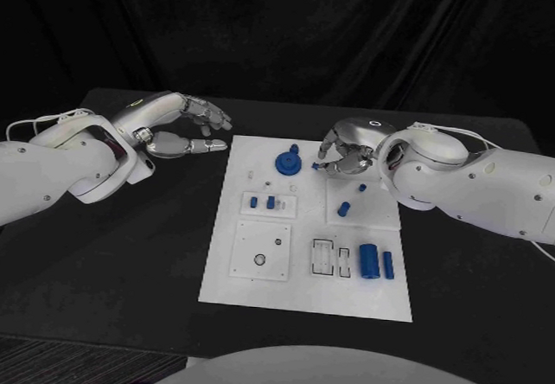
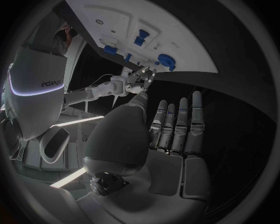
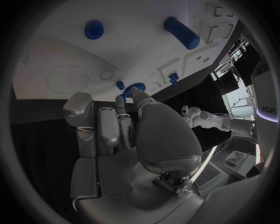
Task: Assemble the parts on the task board
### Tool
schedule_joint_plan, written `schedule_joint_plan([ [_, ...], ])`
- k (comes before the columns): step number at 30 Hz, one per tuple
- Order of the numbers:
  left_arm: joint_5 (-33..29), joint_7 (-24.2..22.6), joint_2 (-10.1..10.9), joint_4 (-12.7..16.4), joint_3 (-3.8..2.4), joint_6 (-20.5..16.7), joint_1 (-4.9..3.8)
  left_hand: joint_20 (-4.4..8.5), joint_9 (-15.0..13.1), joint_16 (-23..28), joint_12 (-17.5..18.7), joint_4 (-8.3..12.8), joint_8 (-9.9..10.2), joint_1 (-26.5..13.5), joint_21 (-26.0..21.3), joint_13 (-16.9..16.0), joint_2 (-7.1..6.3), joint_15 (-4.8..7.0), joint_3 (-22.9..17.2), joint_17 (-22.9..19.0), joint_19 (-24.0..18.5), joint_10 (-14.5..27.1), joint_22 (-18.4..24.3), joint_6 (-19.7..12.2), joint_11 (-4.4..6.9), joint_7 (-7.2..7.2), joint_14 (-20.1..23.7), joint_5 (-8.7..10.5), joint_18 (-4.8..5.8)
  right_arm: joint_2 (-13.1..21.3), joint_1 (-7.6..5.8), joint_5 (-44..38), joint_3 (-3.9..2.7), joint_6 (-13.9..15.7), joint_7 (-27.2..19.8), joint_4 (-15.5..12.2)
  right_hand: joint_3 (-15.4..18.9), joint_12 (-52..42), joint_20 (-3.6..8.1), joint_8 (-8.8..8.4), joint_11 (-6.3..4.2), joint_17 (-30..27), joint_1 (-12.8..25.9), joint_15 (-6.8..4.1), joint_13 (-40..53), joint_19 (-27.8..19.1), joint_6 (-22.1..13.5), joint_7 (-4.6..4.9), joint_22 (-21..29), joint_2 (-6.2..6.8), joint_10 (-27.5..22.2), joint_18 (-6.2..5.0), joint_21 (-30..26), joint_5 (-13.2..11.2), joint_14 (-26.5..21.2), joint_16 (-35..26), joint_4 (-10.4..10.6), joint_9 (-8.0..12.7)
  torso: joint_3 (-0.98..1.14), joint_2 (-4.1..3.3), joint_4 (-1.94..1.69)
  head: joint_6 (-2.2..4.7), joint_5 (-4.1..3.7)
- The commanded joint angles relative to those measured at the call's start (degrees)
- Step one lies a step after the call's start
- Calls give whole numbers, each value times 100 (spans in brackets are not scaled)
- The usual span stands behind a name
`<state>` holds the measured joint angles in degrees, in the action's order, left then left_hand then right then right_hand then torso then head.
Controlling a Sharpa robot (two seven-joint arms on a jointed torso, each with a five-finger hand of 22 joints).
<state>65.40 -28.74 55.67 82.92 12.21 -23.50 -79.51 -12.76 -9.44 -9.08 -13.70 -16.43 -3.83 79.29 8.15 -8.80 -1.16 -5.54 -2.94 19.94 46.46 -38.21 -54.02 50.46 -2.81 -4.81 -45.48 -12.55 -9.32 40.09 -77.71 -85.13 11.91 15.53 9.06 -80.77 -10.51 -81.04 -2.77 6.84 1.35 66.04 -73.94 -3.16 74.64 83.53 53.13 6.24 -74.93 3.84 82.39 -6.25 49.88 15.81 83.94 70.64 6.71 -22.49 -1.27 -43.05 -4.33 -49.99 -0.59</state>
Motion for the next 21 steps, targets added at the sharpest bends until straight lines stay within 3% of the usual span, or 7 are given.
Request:
schedule_joint_plan([
  [1, 6, -76, -1, 17, -5, 77, -14, -5, -7, -36, -19, -7, -18, 28, -31, 8, 22, -5, 36, 7, 45, -38, 5, 27, -17, 27, -45, -23, -106, -46, 41, -186, -4, 9, 329, 45, 18, 26, -26, 37, -2, -12, 60, 23, -10, -35, -55, 3, -687, -9, -31, 5, -27, 35, 199, -19, -33, -19, 1, 5, 4, -1, 2],
  [18, 6, -37, -15, 1, -4, 211, -7, 10, -16, -161, -84, 7, -20, 124, -53, 5, 62, -41, 43, 61, 180, -80, 12, 29, -20, 24, -163, -90, -101, -297, 211, -251, -4, -18, 419, 279, 30, 74, -33, 120, 13, -37, 100, 35, -79, -72, -190, 19, -653, -37, -83, -17, -178, 17, 191, -40, -46, -96, -12, 12, 1, -1, -19],
  [21, 6, -32, -15, -2, -3, 222, -6, 12, -17, -176, -94, 12, -21, 148, -59, 3, 71, -44, 39, 67, 196, -86, 14, 31, -23, 23, -169, -114, -100, -329, 227, -252, -4, -35, 417, 319, -9, 83, -33, 212, 6, -37, 58, 30, -88, -81, -210, 11, -648, -81, -98, -22, -195, 156, 191, -39, -96, -155, -14, 12, 3, -1, -18],
])
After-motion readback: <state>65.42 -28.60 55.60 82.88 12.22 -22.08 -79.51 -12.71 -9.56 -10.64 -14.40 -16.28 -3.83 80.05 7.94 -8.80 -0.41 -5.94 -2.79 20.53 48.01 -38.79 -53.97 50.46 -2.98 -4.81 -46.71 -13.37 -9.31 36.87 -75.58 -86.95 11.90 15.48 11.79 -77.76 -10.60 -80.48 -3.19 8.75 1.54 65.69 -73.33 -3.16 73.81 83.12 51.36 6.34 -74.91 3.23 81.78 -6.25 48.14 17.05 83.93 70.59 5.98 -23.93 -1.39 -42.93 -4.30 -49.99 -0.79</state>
